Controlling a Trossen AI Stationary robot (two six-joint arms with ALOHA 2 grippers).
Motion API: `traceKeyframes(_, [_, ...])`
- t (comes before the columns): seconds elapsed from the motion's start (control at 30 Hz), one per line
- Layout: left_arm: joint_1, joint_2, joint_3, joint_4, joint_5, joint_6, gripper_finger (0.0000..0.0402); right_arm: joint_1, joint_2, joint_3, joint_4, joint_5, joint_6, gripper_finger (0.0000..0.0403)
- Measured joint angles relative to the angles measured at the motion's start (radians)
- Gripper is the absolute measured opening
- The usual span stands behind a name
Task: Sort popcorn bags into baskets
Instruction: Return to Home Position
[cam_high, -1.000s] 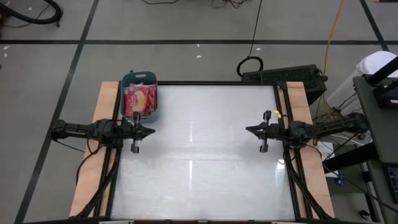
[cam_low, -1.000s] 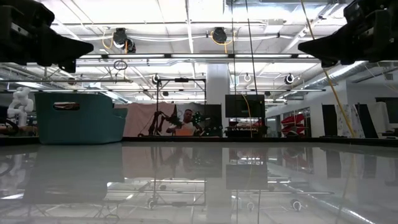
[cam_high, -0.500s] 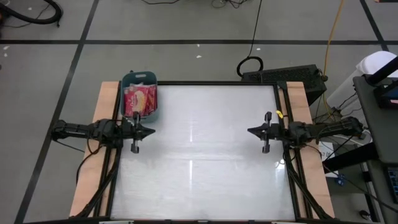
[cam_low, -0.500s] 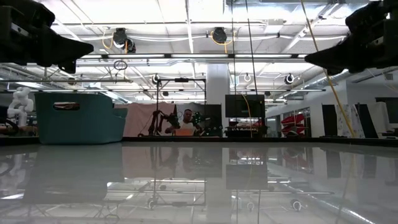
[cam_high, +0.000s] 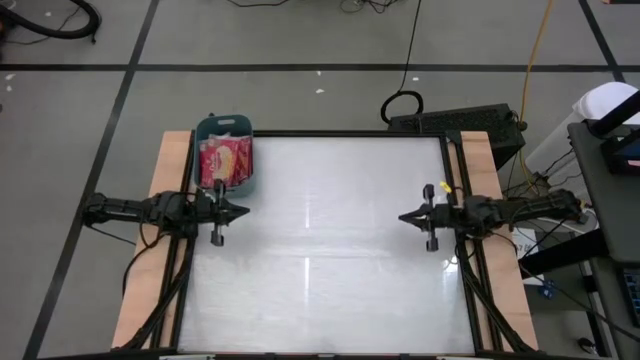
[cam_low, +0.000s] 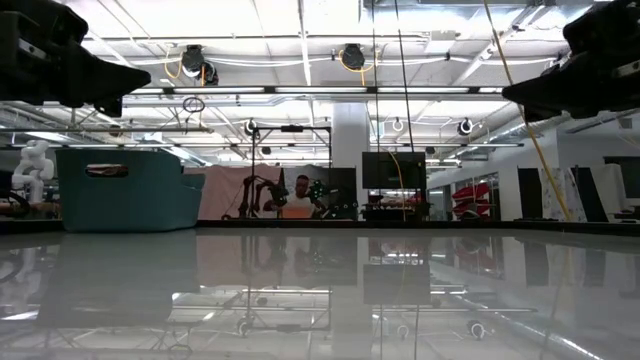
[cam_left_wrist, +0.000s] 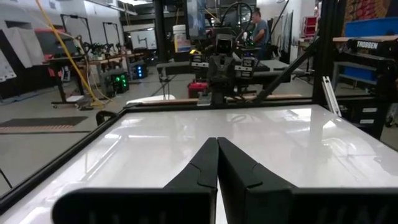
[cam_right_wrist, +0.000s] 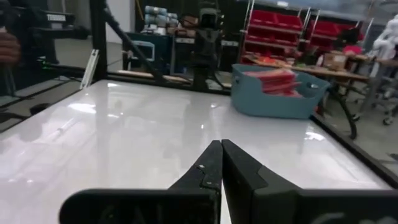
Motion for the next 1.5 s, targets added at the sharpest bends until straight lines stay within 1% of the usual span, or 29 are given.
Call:
traceKeyframes(0.13, [0.0,0.0,0.0,0.0,-0.002,0.022,0.0005,-0.017,-0.028,0.0,-0.005,-0.001,-0.003,0.0])
traceKeyframes(0.23, [0.0,0.0,0.0,0.0,-0.003,0.014,0.0005,-0.036,-0.031,0.0,-0.014,-0.028,-0.005,0.0])
traceKeyframes(0.33, [0.0,0.0,0.0,-0.001,-0.003,0.004,0.0005,-0.059,-0.032,0.0,-0.016,-0.034,-0.006,0.0])
traceKeyframes(0.53, [0.0,0.0,0.0,-0.001,-0.004,0.003,0.0005,-0.101,-0.032,0.0,-0.042,-0.178,-0.002,0.0])
traceKeyframes(0.7, [0.0,0.0,0.0,-0.001,-0.004,0.003,0.0005,-0.102,-0.032,0.0,-0.034,-0.18,0.061,0.0])
traceKeyframes(0.8, [0.0,0.0,0.0,-0.003,0.019,0.019,0.0005,-0.102,-0.032,0.0,-0.02,-0.179,0.102,0.0])
traceKeyframes(0.97, [0.0,0.0,0.0,-0.005,0.02,0.04,0.0005,-0.102,-0.032,0.0,-0.011,-0.179,0.104,0.0])
traceKeyframes(1.2, [0.0,0.005,0.0,-0.006,0.021,-0.004,0.0005,-0.102,-0.032,0.0,-0.005,-0.179,0.105,0.0])
traceKeyframes(1.37, [0.0,0.005,-0.001,0.002,0.021,0.048,0.0006,-0.102,-0.032,0.0,-0.004,-0.179,0.105,0.0])
traceKeyframes(1.5, [0.0,0.005,-0.004,0.022,0.02,0.037,0.0006,-0.101,-0.032,0.0,-0.004,-0.179,0.105,0.0])
